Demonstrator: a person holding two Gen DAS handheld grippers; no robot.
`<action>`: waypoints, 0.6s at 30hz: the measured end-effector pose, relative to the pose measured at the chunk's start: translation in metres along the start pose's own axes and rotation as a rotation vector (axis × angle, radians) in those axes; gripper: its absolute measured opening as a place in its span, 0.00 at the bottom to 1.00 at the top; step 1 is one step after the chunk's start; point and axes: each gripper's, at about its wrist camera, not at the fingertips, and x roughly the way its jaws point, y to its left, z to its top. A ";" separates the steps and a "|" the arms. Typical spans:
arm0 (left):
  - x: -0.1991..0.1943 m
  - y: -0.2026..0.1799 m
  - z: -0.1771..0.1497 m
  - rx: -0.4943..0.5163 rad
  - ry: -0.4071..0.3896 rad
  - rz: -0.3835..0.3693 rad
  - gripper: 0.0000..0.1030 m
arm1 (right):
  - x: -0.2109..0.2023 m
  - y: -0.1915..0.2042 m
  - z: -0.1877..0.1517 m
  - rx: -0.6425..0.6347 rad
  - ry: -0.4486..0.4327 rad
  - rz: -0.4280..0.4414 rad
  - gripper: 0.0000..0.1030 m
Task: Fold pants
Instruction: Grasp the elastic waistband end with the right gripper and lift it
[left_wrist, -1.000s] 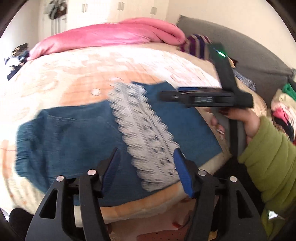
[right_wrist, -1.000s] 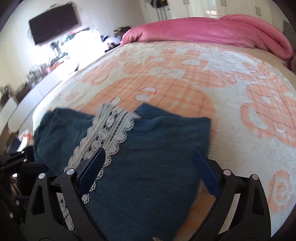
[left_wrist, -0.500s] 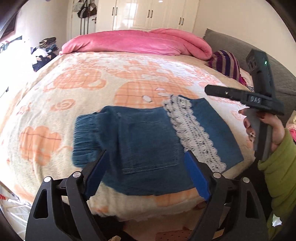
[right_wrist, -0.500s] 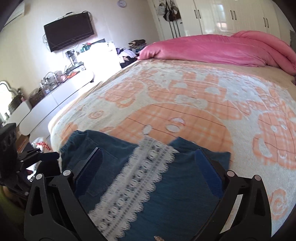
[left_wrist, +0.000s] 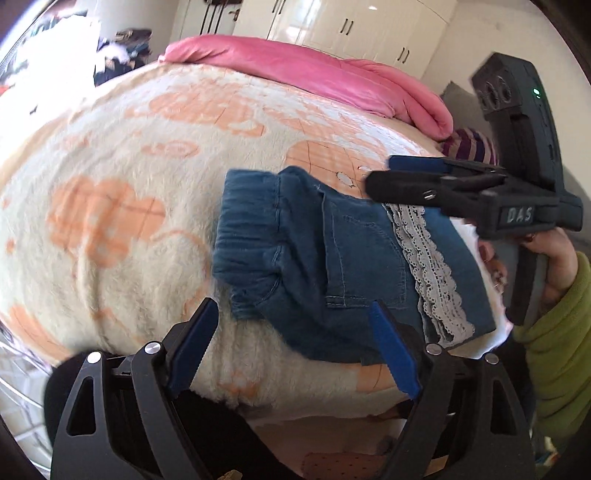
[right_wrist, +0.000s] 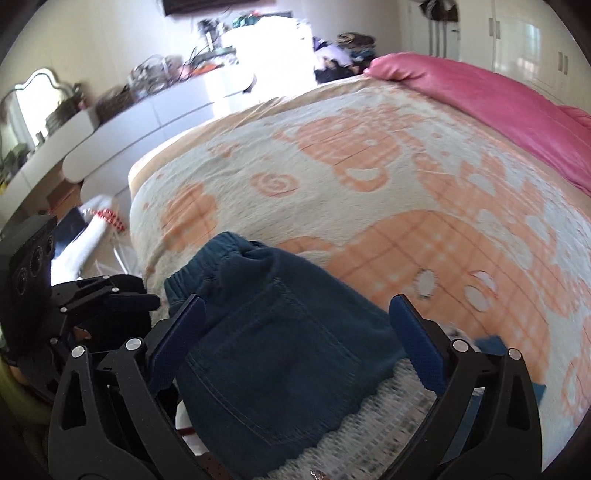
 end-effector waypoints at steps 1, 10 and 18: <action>0.001 0.002 -0.001 -0.017 -0.006 -0.014 0.80 | 0.009 0.006 0.004 -0.012 0.021 0.017 0.91; 0.019 0.011 -0.007 -0.082 -0.012 -0.109 0.52 | 0.065 0.030 0.034 -0.050 0.142 0.095 0.91; 0.025 0.018 -0.006 -0.134 -0.024 -0.155 0.65 | 0.085 0.023 0.018 -0.025 0.141 0.186 0.38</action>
